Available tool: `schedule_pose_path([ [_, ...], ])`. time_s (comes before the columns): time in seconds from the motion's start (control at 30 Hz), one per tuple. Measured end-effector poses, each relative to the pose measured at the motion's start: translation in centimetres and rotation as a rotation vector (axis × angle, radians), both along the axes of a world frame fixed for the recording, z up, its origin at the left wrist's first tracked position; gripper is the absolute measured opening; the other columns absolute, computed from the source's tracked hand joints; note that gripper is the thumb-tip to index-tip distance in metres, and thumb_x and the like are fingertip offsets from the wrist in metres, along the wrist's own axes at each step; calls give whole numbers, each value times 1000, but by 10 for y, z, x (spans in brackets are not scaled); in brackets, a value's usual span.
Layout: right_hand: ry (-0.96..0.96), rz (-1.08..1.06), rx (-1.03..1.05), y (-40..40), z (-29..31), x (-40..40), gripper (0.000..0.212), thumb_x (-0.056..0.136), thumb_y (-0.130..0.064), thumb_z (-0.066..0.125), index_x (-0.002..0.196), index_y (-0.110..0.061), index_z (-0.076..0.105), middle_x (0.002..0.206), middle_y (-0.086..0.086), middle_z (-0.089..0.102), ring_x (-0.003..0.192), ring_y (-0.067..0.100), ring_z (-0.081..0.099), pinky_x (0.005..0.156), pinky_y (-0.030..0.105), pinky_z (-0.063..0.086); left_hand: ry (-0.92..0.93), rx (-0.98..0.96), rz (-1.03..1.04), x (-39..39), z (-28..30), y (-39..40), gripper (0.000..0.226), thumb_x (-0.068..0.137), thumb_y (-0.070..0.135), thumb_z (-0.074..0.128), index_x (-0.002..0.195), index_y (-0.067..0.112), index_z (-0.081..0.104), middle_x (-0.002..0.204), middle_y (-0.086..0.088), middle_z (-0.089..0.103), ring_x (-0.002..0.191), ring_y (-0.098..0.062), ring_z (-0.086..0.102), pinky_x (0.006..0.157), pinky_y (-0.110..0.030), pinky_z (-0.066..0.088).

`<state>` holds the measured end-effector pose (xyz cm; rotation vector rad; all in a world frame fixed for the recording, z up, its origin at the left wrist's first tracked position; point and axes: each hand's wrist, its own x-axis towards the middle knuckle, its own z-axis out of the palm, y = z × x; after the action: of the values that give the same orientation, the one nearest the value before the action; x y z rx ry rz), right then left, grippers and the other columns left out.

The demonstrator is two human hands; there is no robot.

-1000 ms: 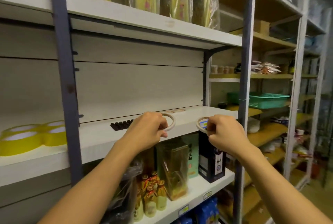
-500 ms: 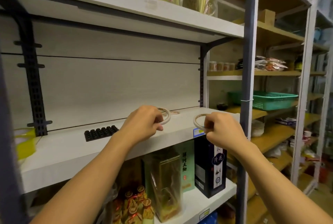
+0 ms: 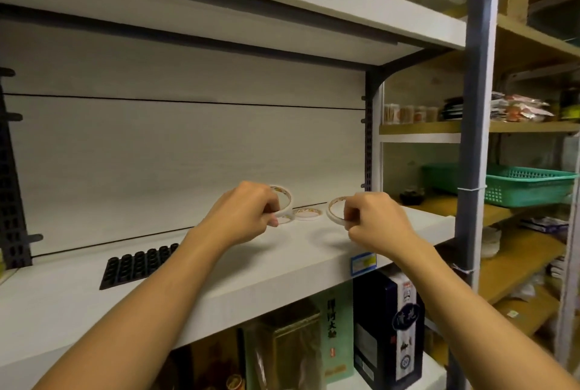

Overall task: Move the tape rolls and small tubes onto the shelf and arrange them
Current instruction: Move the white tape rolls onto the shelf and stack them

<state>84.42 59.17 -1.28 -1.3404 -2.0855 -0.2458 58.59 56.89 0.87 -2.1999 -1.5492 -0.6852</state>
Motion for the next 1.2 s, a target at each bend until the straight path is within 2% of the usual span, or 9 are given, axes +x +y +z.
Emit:
schedule_pose_path([
  [0.2, 5, 63, 67, 51, 9, -1, 11, 77, -14, 64, 79, -24, 65, 80, -7, 61, 73, 16, 57, 59, 32, 53, 3, -19, 4, -1, 13, 38, 15, 78, 26, 83, 77, 20, 69, 76, 5, 65, 74, -19, 58, 71, -40, 52],
  [0.37, -23, 125, 59, 98, 6, -5, 10, 74, -15, 63, 77, -25, 64, 79, -8, 60, 72, 17, 57, 64, 39, 57, -13, -44, 52, 10, 17, 66, 11, 78, 21, 83, 80, 18, 73, 79, 2, 66, 76, -18, 59, 71, -35, 50],
  [0.63, -105, 282, -37, 182, 11, -10, 13, 64, -13, 55, 63, -26, 52, 72, -5, 62, 71, 23, 58, 58, 31, 50, -109, -138, 193, 33, 12, 119, 11, 78, 20, 83, 86, 17, 77, 72, 5, 64, 72, -12, 56, 64, -24, 39],
  [0.77, -83, 371, -82, 217, 12, -15, 9, 61, -16, 61, 68, -21, 62, 67, -6, 63, 68, 20, 58, 59, 34, 53, -138, -220, 248, 38, -6, 143, 17, 77, 25, 85, 89, 18, 76, 78, 5, 65, 77, -12, 59, 68, -24, 42],
  [0.83, -74, 431, -112, 234, 8, -19, 9, 61, -15, 63, 67, -23, 63, 64, -8, 64, 66, 18, 59, 62, 34, 54, -119, -249, 277, 35, -17, 153, 17, 75, 28, 86, 84, 21, 73, 80, 5, 66, 77, -15, 60, 66, -25, 42],
  [0.93, -6, 486, -164, 246, 4, -25, 11, 64, -12, 68, 63, -22, 63, 61, -9, 64, 63, 15, 59, 62, 31, 52, -78, -280, 314, 28, -30, 162, 23, 73, 28, 88, 89, 17, 75, 86, 1, 67, 81, -20, 62, 71, -28, 47],
  [1.07, 84, 519, -219, 255, -3, -29, 23, 66, -8, 73, 57, -25, 60, 59, -10, 63, 61, 11, 57, 61, 27, 47, -115, -275, 316, 21, -37, 165, 26, 74, 26, 87, 94, 14, 76, 81, 7, 62, 76, -12, 56, 71, -20, 38],
  [1.2, 65, 524, -245, 258, -10, -30, 15, 67, -8, 73, 63, -21, 66, 65, -7, 66, 68, 16, 62, 63, 31, 51, -121, -303, 301, 18, -39, 166, 18, 76, 28, 86, 86, 18, 74, 74, 11, 60, 72, -9, 55, 66, -19, 37],
])
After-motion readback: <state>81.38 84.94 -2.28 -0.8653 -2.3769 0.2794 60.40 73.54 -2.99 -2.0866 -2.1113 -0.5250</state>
